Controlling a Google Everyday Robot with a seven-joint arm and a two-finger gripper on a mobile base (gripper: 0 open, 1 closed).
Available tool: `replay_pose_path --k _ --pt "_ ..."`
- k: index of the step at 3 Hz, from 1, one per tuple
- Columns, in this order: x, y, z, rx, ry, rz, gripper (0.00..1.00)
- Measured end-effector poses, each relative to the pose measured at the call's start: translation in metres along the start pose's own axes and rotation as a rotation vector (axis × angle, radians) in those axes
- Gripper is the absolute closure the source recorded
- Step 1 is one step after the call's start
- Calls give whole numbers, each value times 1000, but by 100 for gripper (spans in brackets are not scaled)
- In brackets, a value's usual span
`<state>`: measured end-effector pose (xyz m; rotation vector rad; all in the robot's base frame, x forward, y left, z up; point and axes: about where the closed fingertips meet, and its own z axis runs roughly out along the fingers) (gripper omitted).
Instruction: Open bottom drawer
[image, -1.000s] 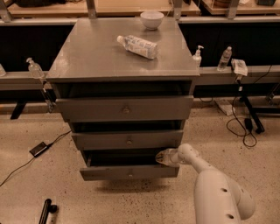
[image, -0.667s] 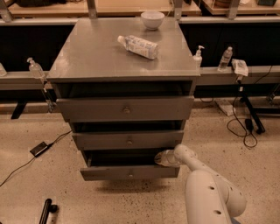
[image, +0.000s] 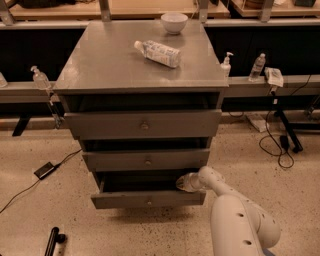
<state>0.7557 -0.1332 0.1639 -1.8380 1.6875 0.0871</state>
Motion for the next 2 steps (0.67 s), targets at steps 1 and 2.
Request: replay_pose_path --k 1,2 --pt "3 11 -5 1 -6 21 100" --pt "3 11 -5 1 -6 21 100"
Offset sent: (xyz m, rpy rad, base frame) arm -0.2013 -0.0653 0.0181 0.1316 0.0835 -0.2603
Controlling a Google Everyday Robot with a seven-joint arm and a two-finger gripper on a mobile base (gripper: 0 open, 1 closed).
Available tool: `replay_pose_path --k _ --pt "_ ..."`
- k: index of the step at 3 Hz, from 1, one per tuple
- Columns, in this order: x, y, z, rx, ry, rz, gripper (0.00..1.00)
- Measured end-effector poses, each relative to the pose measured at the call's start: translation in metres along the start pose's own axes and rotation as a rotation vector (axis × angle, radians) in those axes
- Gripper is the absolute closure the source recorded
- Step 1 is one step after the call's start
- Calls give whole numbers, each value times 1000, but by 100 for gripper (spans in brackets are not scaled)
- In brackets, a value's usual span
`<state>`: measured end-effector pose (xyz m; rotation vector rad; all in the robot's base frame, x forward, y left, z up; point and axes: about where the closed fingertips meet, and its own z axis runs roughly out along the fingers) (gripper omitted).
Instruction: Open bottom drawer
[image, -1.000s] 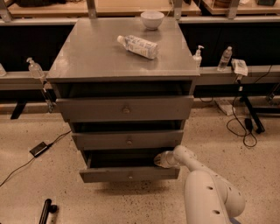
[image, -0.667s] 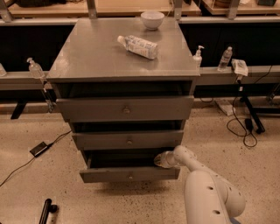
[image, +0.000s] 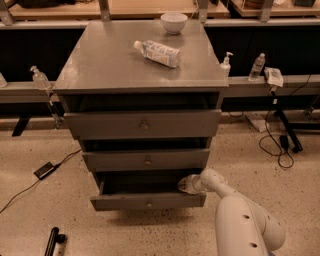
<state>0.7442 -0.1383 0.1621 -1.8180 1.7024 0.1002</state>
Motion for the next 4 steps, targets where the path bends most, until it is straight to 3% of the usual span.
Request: replay_pose_path --k 4 --pt "2 24 -15 8 -1 29 100"
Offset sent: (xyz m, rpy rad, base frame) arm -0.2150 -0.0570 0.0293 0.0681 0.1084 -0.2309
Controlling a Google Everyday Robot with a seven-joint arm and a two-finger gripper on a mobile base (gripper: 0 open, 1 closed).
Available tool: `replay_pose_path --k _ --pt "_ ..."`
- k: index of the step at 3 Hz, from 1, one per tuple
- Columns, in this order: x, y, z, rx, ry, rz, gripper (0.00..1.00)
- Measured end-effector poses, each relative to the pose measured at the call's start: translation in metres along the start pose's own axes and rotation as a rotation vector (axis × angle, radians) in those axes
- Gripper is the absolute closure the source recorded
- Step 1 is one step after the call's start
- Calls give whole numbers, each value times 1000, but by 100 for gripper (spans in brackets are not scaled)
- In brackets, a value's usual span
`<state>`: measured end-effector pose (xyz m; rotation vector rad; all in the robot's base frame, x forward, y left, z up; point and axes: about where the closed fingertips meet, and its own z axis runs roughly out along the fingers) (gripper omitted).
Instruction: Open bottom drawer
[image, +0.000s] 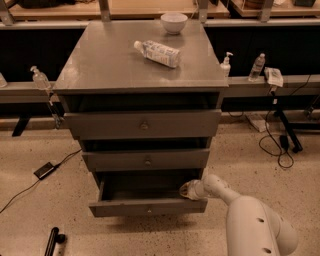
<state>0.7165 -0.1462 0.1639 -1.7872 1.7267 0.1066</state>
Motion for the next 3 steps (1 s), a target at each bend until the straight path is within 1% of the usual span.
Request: replay_pose_path --k 1,2,3 --pt "-7 15 -6 -25 0 -27 100" --pt "-7 24 -20 -36 18 -55 100" --pt "-4 26 -32 7 65 -66 100"
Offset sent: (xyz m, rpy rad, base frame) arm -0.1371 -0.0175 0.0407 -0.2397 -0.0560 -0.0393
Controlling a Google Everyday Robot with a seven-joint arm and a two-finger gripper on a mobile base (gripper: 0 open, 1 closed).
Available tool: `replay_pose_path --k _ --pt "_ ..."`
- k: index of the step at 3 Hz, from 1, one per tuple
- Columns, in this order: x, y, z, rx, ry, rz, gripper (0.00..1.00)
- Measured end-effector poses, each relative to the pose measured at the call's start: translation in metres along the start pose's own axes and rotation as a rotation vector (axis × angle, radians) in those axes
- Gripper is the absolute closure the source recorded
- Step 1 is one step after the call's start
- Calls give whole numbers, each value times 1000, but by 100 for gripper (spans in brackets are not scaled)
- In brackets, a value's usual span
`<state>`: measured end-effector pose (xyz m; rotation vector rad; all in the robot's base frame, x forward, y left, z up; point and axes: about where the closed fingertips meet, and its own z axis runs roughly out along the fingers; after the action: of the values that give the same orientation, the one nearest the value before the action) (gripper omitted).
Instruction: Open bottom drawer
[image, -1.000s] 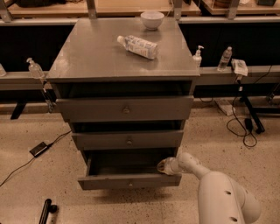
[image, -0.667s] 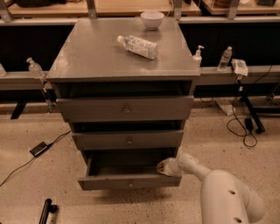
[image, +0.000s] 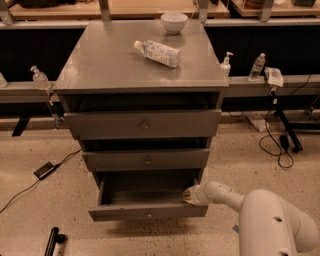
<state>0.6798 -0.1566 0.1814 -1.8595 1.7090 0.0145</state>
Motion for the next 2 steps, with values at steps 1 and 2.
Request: replay_pose_path --k 1,2 --pt "0 4 -16 54 64 -27 100" --pt "-13 3 -10 96 57 -70 100"
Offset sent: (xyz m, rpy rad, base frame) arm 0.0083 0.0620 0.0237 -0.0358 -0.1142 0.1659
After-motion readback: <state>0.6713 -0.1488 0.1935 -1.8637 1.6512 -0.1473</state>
